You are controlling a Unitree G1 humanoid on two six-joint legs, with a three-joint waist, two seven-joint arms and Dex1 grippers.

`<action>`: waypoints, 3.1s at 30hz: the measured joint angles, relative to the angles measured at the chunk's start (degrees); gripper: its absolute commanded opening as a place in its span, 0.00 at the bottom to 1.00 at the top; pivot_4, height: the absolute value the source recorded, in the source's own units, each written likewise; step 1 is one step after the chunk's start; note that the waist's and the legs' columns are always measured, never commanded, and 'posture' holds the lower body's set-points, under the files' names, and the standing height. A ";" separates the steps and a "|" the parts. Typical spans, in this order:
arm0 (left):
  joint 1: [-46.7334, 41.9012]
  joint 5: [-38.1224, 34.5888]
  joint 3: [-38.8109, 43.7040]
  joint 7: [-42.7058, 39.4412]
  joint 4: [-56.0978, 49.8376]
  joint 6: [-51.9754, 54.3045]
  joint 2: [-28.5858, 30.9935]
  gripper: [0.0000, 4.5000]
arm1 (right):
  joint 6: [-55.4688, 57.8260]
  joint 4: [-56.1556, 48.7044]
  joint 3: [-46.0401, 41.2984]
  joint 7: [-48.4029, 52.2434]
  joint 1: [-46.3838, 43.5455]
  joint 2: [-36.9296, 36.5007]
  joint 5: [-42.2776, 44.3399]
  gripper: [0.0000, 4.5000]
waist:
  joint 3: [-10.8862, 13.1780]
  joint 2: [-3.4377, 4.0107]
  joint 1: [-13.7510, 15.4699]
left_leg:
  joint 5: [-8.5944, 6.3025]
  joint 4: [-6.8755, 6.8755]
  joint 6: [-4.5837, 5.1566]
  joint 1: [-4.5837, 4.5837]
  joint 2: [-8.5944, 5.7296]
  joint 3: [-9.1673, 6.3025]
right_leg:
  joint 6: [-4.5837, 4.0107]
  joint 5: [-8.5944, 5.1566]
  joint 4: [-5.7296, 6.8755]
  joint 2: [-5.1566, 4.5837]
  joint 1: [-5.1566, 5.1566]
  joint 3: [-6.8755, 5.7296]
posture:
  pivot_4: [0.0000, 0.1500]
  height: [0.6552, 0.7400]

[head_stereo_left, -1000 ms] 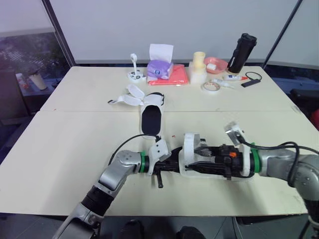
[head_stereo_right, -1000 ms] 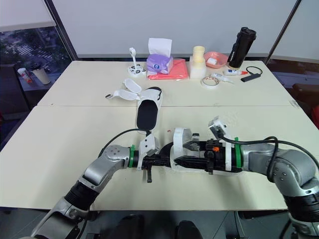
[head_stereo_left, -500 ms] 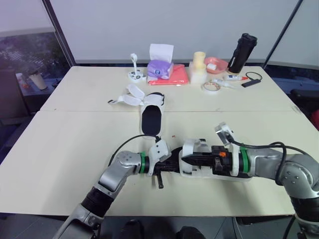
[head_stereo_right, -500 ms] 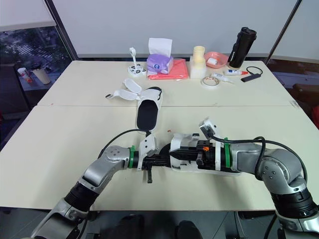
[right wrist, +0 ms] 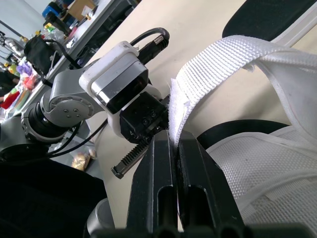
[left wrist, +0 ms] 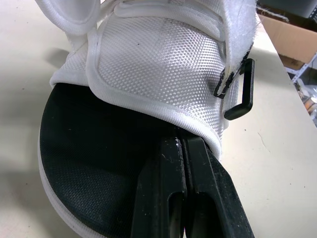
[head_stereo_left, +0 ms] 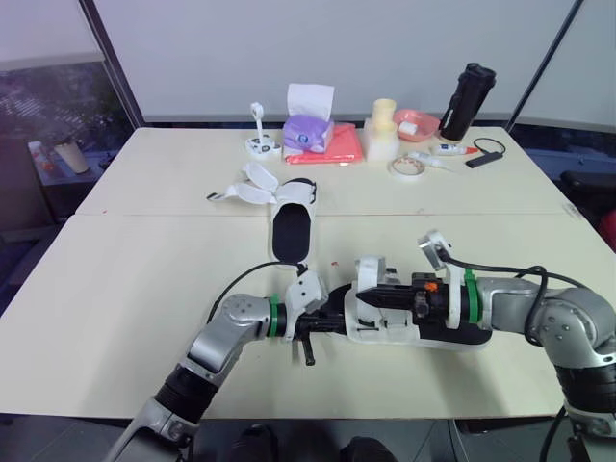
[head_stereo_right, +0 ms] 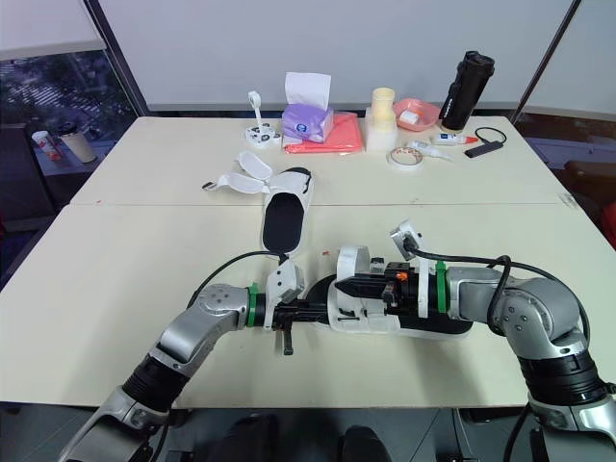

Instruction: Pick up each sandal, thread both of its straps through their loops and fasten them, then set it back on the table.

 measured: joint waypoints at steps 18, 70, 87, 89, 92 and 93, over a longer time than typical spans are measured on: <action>0.16 0.00 -0.19 0.13 0.00 0.00 0.00 0.00 | -12.90 0.11 8.27 8.00 1.57 -3.67 -17.78 0.02 | -0.25 -0.22 0.02 | 0.00 -0.08 0.00 0.01 0.00 -0.01 | 0.00 0.00 -0.16 0.01 0.06 -0.02 | 1.00 1.00; 0.23 -0.07 -0.14 0.11 0.05 0.30 -0.01 0.00 | 0.84 -5.31 -3.47 1.04 4.61 2.16 -2.83 0.65 | -0.41 -0.25 0.00 | -0.01 -0.12 0.00 0.01 0.01 -0.02 | 0.00 0.00 -0.19 0.00 0.04 -0.01 | 1.00 1.00; 0.34 -1.13 -0.02 0.64 0.07 1.05 -0.02 0.00 | 1.74 -6.60 -3.15 -1.59 4.38 2.49 -1.16 0.01 | -0.41 -0.25 0.00 | -0.01 -0.13 0.00 0.01 0.01 -0.03 | 0.00 0.00 -0.19 0.00 0.04 -0.01 | 1.00 1.00; 0.35 -1.16 -0.01 0.67 0.07 1.05 -0.02 0.00 | 1.64 -6.92 -3.14 -2.18 4.41 2.65 -1.22 0.01 | -0.41 -0.25 0.00 | -0.01 -0.13 0.00 0.01 0.01 -0.03 | 0.00 0.00 -0.19 0.00 0.04 -0.01 | 1.00 1.00; 0.36 -1.17 -0.01 0.68 0.07 1.06 -0.02 0.00 | 1.44 -6.99 -3.06 -2.50 4.53 2.64 -1.38 0.01 | -0.41 -0.25 0.01 | -0.01 -0.13 0.00 0.01 0.01 -0.03 | 0.00 0.00 -0.19 0.00 0.04 -0.01 | 1.00 1.00; 0.36 -1.17 -0.01 0.68 0.07 1.06 -0.03 0.00 | 1.02 -7.15 -2.88 -2.45 4.72 2.47 -1.74 0.01 | -0.41 -0.25 0.01 | -0.01 -0.13 0.00 0.01 0.01 -0.03 | 0.00 0.00 -0.19 0.00 0.04 -0.01 | 1.00 1.00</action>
